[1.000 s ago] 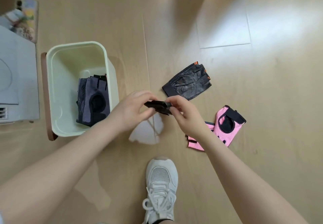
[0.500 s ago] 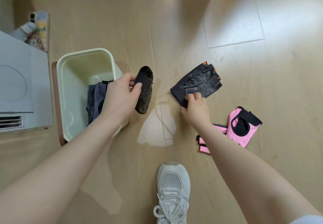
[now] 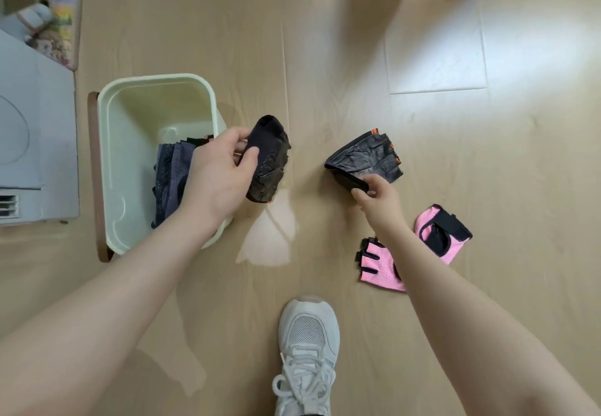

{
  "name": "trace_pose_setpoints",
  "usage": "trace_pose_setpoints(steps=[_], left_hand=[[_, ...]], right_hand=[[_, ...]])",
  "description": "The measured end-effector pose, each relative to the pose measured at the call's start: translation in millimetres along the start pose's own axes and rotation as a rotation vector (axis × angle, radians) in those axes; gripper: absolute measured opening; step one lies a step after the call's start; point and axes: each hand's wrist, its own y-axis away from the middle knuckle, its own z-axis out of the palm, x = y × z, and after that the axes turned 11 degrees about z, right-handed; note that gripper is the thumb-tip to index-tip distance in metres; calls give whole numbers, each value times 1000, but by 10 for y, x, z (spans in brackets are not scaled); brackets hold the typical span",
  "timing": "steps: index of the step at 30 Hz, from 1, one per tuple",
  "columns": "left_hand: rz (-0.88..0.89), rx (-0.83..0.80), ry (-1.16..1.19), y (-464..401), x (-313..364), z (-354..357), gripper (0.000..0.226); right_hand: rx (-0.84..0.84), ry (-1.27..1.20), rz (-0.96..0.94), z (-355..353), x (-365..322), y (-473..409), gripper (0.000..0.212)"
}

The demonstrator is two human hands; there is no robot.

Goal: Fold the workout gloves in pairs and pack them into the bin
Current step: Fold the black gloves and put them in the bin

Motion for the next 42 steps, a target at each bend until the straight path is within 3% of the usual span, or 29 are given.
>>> trace_pose_setpoints(steps=[4,7,10,15,24,27,30,34,36,39,42], left_hand=[[-13,-3,75,70,158,-67,24],[8,-48,57,168,332,-141,24],[33,-144,82,300,443,-197,23],[51,-307,333,564,498,-257,26],[-8,-206,583,745,355,-537,29],[38,-203,478,741,277,-603,8],[64,-210,363,734,171,-728,19],[40,-148,465,792,14,-944,19],[-17,-55,553,853,-124,-1034,25],[-133,78,648,952,-335,-1150,24],[-246,133,710,983,-483,-1237,19]], right_hand=[[-153,-229,-39,-315,-209,504,28],[-305,-160,-209,-586,-467,882,39],[-311,28,-408,-672,-731,1174,51],[-260,21,-422,-486,-1019,1422,32],[-221,-126,-419,-22,-1190,1614,26],[-205,-27,-461,116,-1290,1618,23],[-372,59,-440,246,-1374,1590,15],[-716,109,-337,321,-1498,1494,42],[-748,261,-359,372,-1570,1423,41],[-735,447,-344,479,-1622,1263,23],[-697,494,-298,622,-1658,1114,12]])
